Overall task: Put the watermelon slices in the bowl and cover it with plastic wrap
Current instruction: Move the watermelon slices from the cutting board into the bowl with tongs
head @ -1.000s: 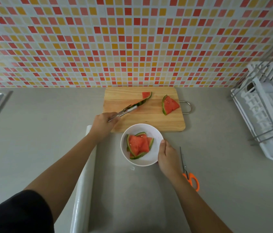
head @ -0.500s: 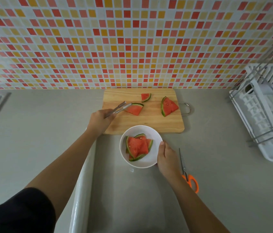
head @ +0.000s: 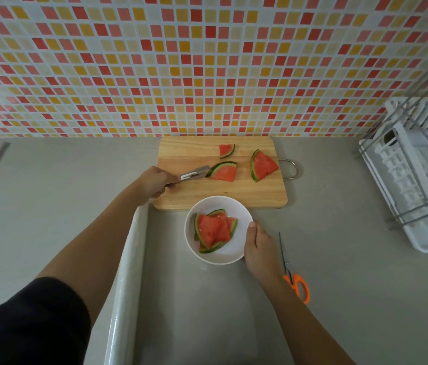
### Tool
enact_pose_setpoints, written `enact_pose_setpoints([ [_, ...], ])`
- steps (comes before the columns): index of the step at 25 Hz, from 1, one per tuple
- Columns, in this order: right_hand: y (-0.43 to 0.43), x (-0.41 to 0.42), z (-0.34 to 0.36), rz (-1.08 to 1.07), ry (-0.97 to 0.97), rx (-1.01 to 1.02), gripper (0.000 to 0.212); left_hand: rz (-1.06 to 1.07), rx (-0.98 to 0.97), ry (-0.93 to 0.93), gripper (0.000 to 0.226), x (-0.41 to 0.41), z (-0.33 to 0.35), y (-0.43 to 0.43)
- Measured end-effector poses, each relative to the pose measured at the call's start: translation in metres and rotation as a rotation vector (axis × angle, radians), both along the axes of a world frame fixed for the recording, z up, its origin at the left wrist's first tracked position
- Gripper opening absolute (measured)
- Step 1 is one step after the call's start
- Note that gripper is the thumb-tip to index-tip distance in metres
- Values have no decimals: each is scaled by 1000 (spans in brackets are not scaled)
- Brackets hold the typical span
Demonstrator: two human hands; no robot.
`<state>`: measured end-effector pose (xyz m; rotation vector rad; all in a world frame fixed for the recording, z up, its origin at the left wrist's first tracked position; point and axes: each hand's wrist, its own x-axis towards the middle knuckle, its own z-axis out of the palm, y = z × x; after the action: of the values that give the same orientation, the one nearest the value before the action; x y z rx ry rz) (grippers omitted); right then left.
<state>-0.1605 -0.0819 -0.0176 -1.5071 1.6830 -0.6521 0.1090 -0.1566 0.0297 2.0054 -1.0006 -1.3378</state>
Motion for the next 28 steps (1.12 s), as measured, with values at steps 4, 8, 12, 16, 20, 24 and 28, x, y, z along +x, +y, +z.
enact_pose_setpoints([
  [4, -1, -1, -1, 1, 10, -11, 32, -97, -11, 30, 22, -13, -2, -14],
  [8, -1, 1, -1, -7, -24, -4, 35, -163, 15, -12, 29, -25, 1, -31],
  [12, 1, 1, 0, -6, -36, -38, 31, -231, 12, -63, 29, -24, 8, -37],
  [16, 0, 0, -1, -3, -20, -37, 31, -284, 29, -114, 28, -24, 12, -41],
  [20, 1, 0, -1, 4, -15, -37, 32, -203, 102, 82, 22, -27, 3, -42],
  [24, 1, 0, 0, 0, -22, -48, 30, -137, 120, 245, 16, -22, -1, -44],
  [28, 0, 0, -1, 8, -21, -41, 28, -170, 120, 234, 16, -29, -1, -47],
])
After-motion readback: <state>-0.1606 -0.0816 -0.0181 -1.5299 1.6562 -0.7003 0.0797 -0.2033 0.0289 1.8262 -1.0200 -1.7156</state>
